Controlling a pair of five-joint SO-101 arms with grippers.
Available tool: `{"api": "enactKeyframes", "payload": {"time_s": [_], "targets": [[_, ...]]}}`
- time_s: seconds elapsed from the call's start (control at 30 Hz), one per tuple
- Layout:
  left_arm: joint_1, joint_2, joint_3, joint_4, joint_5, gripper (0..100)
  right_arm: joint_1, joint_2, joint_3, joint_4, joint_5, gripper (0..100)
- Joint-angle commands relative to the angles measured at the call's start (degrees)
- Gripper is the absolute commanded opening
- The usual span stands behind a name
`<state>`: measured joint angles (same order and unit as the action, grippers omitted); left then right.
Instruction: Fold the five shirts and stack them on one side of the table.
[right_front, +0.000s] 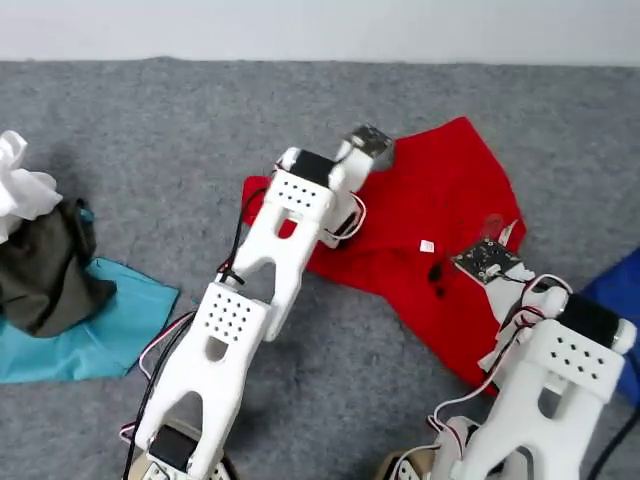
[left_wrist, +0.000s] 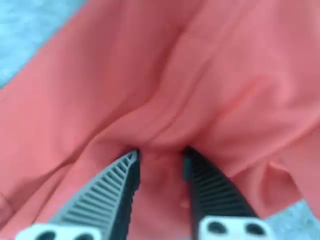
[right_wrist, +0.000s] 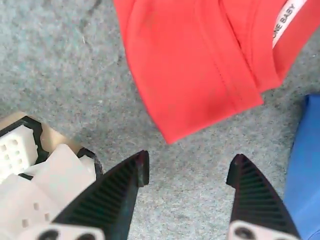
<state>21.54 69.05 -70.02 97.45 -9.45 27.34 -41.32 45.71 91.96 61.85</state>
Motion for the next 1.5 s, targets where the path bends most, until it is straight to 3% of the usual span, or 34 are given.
{"api": "enactKeyframes", "payload": {"time_s": [0.0,0.47,0.67,0.87,1.0,1.2,1.37,1.47], "targets": [[1.14,0.18,-1.54,2.11,-7.30,1,0.84,-0.84,-0.26,0.31,0.70,26.6],[-4.48,-12.84,1.80,3.34,-8.00,1,0.84,-0.84,-0.26,0.22,0.70,26.6],[-8.09,-27.69,25.80,3.34,-8.53,1,0.84,-0.84,-0.53,0.22,0.79,26.6],[-9.32,-42.90,55.52,3.25,-21.63,1,0.75,-0.84,-0.62,0.22,0.79,26.6],[-12.48,-49.93,66.51,3.16,-24.00,1,0.75,-0.84,-0.62,0.22,0.79,26.6],[-21.01,-54.77,69.32,3.16,-24.00,2,0.75,-0.84,-0.62,0.22,0.97,26.6],[-26.64,-56.70,69.32,3.16,-23.82,14,0.75,-0.84,-0.62,0.57,0.97,26.6],[-27.60,-57.85,69.49,3.16,-23.74,15,0.75,-0.84,-0.62,0.66,1.05,26.6]]}}
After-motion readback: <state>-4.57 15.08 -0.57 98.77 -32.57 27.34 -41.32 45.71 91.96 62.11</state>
